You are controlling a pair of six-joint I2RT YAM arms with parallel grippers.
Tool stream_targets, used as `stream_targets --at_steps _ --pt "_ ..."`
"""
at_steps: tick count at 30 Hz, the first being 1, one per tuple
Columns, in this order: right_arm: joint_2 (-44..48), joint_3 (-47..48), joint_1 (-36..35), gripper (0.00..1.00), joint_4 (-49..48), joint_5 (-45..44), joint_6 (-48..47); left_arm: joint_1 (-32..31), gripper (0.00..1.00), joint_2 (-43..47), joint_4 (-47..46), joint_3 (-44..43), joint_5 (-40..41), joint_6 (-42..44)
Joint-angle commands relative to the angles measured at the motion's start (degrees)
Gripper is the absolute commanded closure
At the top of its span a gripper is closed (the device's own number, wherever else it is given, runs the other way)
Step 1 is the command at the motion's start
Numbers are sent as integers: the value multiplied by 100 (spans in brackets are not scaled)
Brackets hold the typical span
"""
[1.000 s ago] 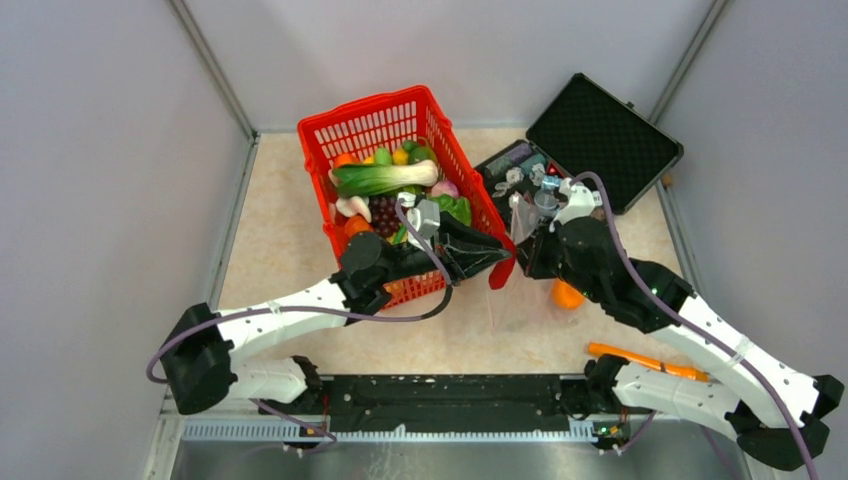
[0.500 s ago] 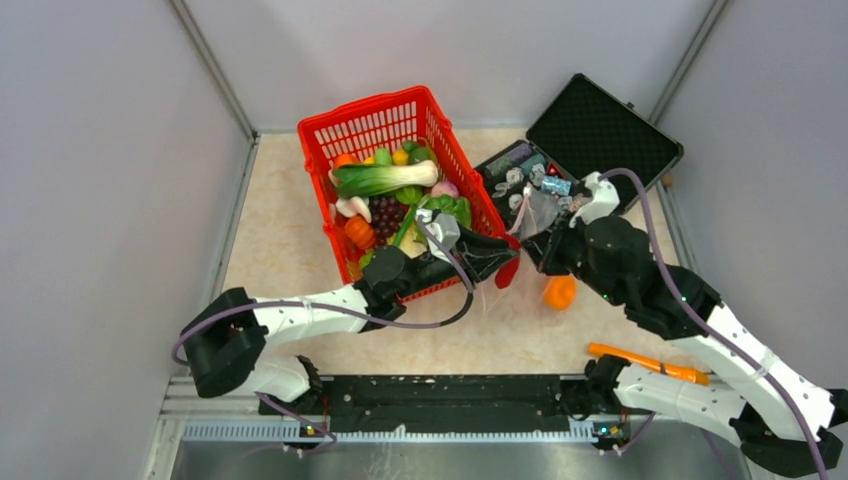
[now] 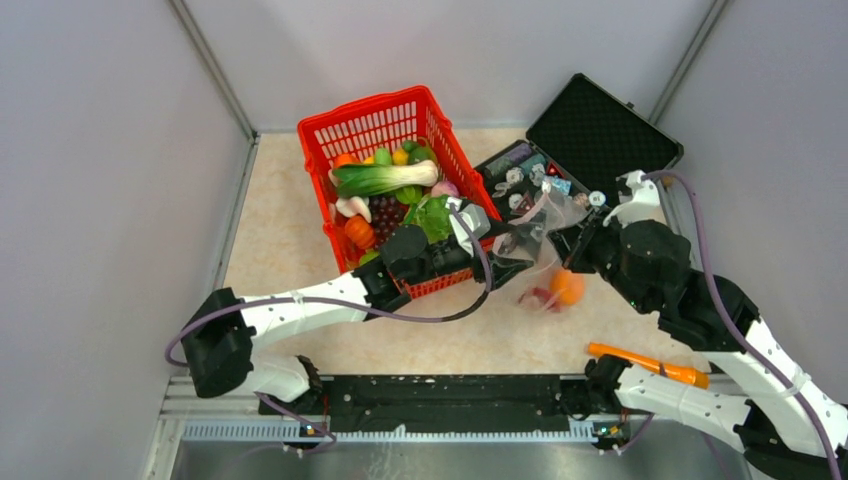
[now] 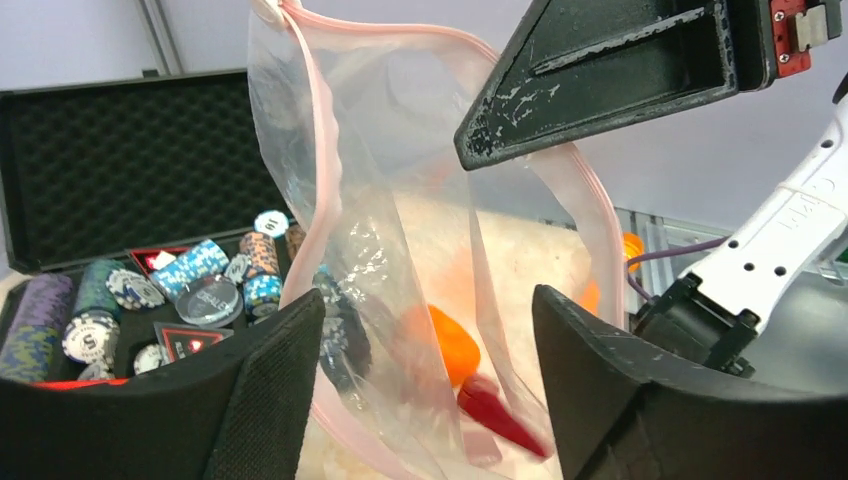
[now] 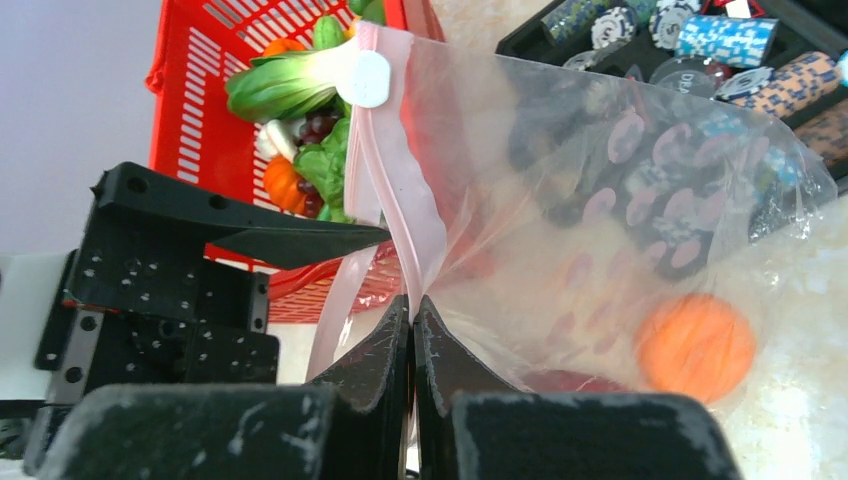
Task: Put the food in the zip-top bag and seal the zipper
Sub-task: Place the fake vegetable in the zipper food storage bag, then pick up the fake vegetable from the bin.
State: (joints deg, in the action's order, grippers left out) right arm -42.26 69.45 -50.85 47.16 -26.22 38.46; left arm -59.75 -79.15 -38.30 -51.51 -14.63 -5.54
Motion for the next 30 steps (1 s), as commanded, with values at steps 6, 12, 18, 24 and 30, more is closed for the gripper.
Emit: stream_targets --at_steps 6,12,18,24,30 --pt "69 347 -11 100 240 -728 -234 -31 3 1080 1531 -486 216 473" --pt "110 94 -11 100 59 -544 -293 0 1 1867 2972 -527 1475 1076" --pt "131 -211 -9 100 -165 -311 -216 613 1 2373 4464 -708 2510 809" --pt "99 -243 -4 100 -191 -222 -230 1848 2 2491 5450 -802 2556 -34" --pt "169 -212 -4 100 -206 -219 -276 2504 4 2115 6527 -1289 2254 -179"
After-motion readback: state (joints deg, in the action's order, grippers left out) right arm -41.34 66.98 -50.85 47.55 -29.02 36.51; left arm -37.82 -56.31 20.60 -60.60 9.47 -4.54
